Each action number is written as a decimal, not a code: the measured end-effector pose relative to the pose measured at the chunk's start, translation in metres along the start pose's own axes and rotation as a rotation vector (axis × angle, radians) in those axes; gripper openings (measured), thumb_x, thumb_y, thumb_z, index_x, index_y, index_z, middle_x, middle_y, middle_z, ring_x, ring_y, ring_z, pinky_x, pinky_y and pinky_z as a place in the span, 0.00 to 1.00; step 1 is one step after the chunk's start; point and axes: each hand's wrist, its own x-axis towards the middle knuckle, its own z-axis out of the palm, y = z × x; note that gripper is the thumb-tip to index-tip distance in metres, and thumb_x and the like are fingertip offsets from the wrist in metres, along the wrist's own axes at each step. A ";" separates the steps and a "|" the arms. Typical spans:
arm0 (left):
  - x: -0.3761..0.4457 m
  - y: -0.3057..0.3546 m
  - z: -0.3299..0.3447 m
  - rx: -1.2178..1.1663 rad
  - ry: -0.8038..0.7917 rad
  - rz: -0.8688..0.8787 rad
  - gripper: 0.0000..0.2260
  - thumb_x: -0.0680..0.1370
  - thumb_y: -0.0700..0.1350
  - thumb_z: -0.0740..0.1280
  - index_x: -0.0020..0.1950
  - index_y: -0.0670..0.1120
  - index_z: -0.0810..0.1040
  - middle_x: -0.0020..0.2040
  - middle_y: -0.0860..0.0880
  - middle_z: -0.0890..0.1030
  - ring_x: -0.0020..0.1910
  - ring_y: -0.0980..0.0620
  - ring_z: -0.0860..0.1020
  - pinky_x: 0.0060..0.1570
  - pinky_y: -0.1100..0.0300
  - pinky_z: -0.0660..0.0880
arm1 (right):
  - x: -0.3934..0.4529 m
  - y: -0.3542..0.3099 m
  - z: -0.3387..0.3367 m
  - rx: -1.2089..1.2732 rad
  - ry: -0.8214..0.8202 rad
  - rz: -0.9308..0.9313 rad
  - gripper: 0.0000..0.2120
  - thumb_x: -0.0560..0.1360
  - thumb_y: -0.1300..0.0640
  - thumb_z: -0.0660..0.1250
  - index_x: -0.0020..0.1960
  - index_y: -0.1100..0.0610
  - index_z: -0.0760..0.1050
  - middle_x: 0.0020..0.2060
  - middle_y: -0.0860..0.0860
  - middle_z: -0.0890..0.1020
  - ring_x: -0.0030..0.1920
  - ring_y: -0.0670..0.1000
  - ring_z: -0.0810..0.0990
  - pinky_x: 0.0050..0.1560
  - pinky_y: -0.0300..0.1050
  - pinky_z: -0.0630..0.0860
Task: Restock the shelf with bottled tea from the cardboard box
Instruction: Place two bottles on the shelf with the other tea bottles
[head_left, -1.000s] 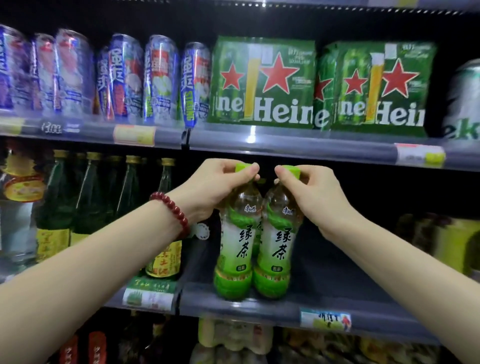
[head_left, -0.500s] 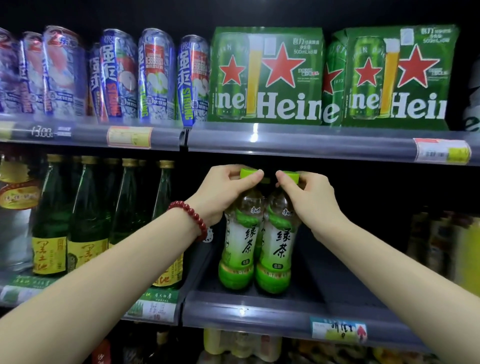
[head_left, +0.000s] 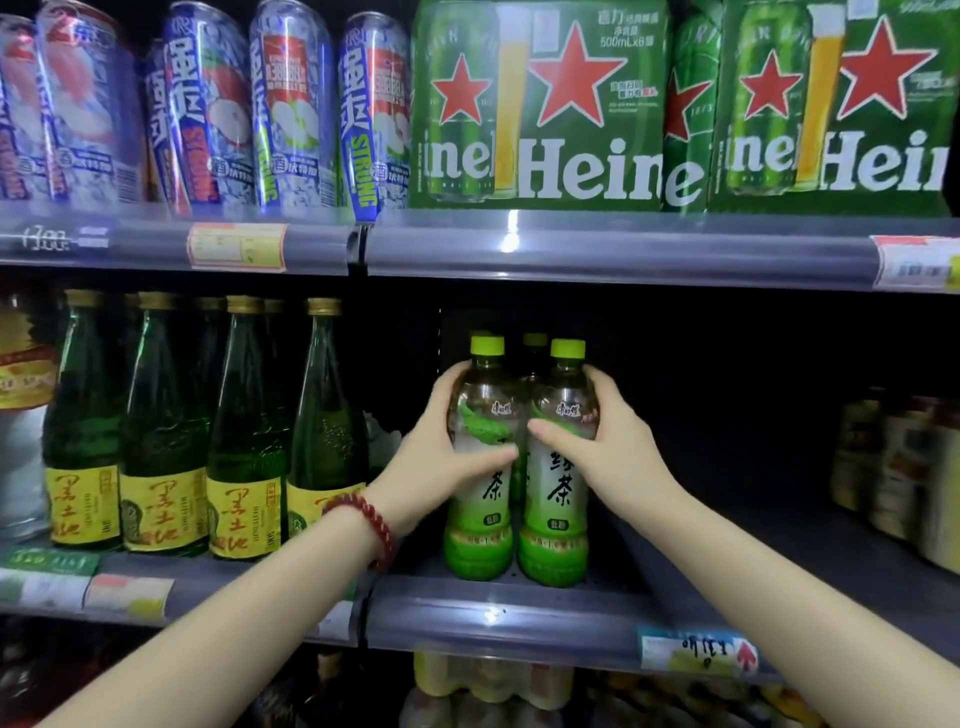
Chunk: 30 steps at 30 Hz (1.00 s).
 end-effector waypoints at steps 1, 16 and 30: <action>-0.007 -0.011 0.000 -0.004 -0.006 -0.035 0.40 0.67 0.45 0.77 0.72 0.60 0.59 0.64 0.54 0.77 0.62 0.56 0.77 0.61 0.57 0.74 | -0.006 0.008 0.002 0.005 -0.011 0.028 0.32 0.69 0.53 0.75 0.68 0.44 0.64 0.53 0.40 0.79 0.52 0.38 0.78 0.50 0.32 0.72; -0.019 -0.042 -0.004 0.287 -0.007 -0.207 0.23 0.69 0.47 0.75 0.63 0.49 0.76 0.55 0.53 0.83 0.53 0.57 0.81 0.57 0.56 0.79 | -0.029 0.060 0.023 -0.007 -0.089 0.199 0.21 0.68 0.56 0.77 0.58 0.50 0.74 0.51 0.44 0.84 0.51 0.41 0.82 0.55 0.41 0.79; -0.035 -0.024 -0.006 0.675 0.001 -0.166 0.28 0.74 0.55 0.68 0.70 0.43 0.69 0.64 0.45 0.77 0.63 0.48 0.75 0.62 0.58 0.71 | -0.037 0.032 0.027 -0.472 -0.066 0.282 0.21 0.72 0.46 0.70 0.56 0.60 0.74 0.53 0.58 0.81 0.53 0.58 0.79 0.51 0.51 0.78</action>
